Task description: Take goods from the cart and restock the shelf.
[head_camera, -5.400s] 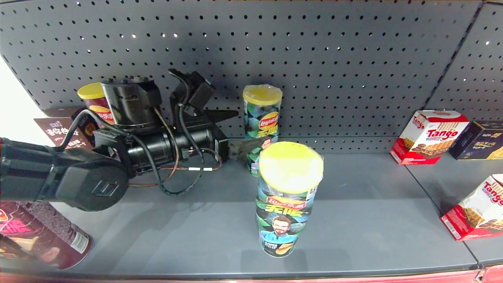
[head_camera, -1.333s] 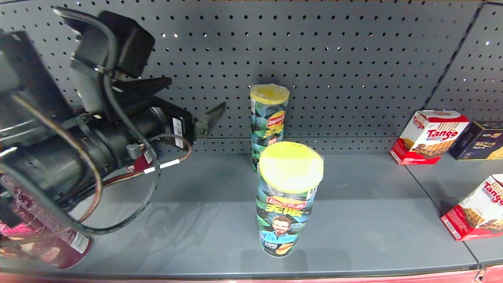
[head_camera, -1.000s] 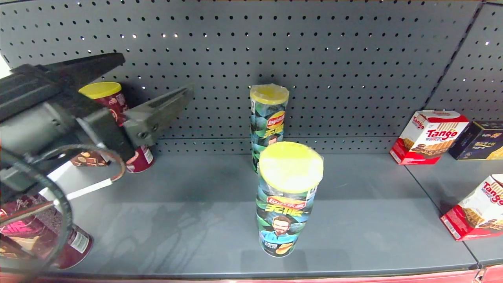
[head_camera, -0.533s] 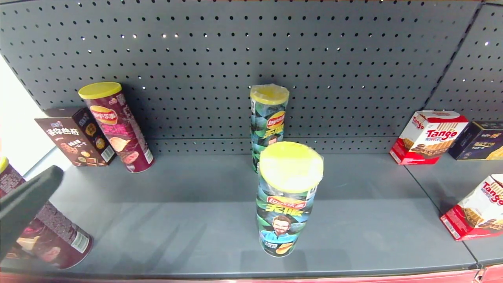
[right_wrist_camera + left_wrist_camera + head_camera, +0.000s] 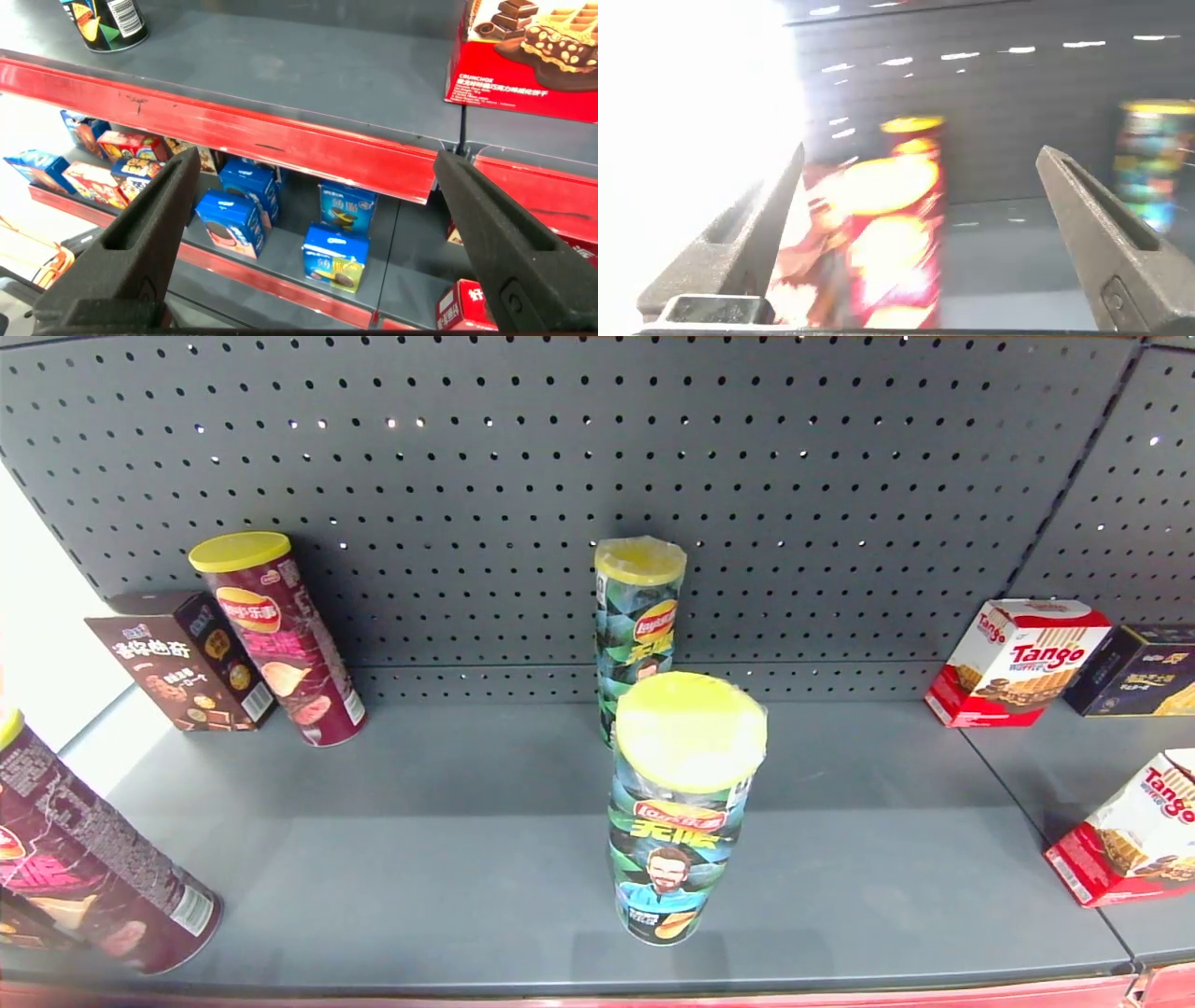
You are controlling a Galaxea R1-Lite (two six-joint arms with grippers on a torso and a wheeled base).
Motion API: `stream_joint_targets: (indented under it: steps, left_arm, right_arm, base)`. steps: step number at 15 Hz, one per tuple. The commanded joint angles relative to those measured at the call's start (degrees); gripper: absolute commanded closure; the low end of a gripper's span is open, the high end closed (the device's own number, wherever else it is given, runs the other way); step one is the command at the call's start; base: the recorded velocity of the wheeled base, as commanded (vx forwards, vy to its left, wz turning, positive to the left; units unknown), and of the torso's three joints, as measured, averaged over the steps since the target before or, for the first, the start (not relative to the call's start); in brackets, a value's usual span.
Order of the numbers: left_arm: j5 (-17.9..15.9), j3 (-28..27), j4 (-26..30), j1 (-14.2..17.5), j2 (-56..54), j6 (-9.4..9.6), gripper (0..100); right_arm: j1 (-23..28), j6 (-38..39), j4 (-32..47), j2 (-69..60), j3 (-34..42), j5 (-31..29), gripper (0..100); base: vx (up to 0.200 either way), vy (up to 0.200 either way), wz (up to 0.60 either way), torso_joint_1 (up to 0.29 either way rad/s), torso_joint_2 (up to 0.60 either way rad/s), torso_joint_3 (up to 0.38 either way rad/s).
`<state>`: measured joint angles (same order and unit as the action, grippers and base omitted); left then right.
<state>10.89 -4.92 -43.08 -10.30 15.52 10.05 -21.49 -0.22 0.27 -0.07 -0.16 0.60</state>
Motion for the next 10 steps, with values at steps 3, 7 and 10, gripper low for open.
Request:
stream_joint_targets:
  steps: [3,7,10]
  left_arm:
    - [-0.2,4.9,10.6,9.8,-12.6,-3.10,0]
    - [-11.9,4.9,22.6,9.9,-15.5,-3.19,0]
    - [-20.1,4.9,36.2,10.3,-15.5,-5.56,0]
  right_arm:
    - [0.0,0.0,0.0,0.1,0.1,0.0,0]
    - [0.0,0.0,0.0,0.1,0.0,0.0,0]
    - [0.0,0.0,0.0,0.1,0.0,0.0,0]
  base:
    - [0.000,0.000,0.00,0.000,0.00,0.000]
    - [0.000,0.000,0.00,0.000,0.00,0.000]
    - [0.000,0.000,0.00,0.000,0.00,0.000]
